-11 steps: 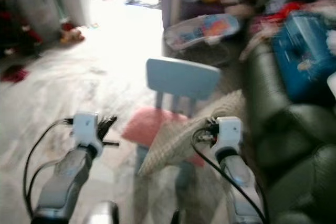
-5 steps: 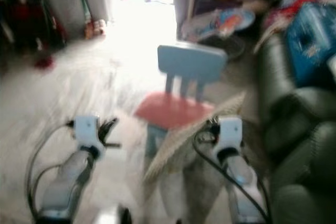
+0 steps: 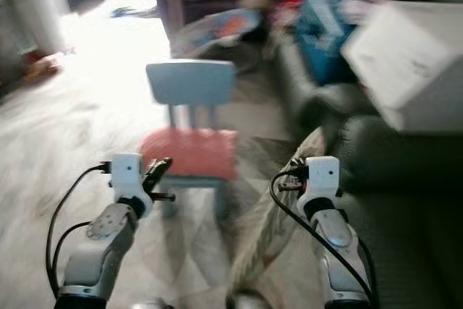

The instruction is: Move the pillow to the sofa

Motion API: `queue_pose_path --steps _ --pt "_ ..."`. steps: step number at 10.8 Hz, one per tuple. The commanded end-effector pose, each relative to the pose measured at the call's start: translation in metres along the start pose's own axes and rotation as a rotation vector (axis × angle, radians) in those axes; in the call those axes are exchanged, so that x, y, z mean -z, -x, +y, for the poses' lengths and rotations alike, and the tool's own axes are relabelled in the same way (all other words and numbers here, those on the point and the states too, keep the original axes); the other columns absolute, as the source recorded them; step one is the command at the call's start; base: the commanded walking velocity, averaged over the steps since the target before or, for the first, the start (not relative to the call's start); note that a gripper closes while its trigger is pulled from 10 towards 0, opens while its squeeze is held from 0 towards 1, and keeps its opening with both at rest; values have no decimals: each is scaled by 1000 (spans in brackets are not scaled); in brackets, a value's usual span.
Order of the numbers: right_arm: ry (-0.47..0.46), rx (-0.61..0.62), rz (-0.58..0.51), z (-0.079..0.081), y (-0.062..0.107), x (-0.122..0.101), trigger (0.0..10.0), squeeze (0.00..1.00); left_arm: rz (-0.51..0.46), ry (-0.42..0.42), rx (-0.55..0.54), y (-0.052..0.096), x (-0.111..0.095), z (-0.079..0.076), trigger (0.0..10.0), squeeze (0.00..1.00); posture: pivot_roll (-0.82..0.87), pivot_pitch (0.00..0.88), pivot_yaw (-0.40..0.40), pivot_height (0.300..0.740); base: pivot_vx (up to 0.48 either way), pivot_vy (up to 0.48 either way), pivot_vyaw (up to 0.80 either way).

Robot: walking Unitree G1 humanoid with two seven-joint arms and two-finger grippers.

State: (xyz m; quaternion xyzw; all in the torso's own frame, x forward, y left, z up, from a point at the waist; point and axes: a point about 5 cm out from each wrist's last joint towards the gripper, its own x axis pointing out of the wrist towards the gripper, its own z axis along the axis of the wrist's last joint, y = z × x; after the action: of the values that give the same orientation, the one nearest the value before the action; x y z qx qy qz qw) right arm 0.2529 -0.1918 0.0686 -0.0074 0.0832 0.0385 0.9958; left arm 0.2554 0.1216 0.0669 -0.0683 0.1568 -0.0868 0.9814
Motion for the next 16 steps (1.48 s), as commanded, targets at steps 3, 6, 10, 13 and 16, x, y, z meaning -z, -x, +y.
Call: queue_pose_path --steps 3,6,10,13,16 --pt "5 -16 -42 4 -2 -10 10000 0 4 -14 -16 1 -1 6 10000 0 -26 0 -22 740 0 423 -800" --pt "13 -13 -46 4 -3 -10 10000 0 13 -17 -5 1 0 3 10000 0 -29 0 -19 740 0 480 -800" --pt "16 -16 -46 6 -2 -10 10000 0 28 -31 2 1 2 2 10000 0 -29 0 -19 740 0 480 -800" --pt "25 -12 -45 6 -2 -10 10000 0 -9 -42 50 3 -1 1 10000 0 -28 0 -21 740 0 160 -792" --pt "47 14 -44 1 -1 -9 10000 0 -39 -14 102 5 -5 -3 10000 0 -32 0 -21 740 0 0 -231"
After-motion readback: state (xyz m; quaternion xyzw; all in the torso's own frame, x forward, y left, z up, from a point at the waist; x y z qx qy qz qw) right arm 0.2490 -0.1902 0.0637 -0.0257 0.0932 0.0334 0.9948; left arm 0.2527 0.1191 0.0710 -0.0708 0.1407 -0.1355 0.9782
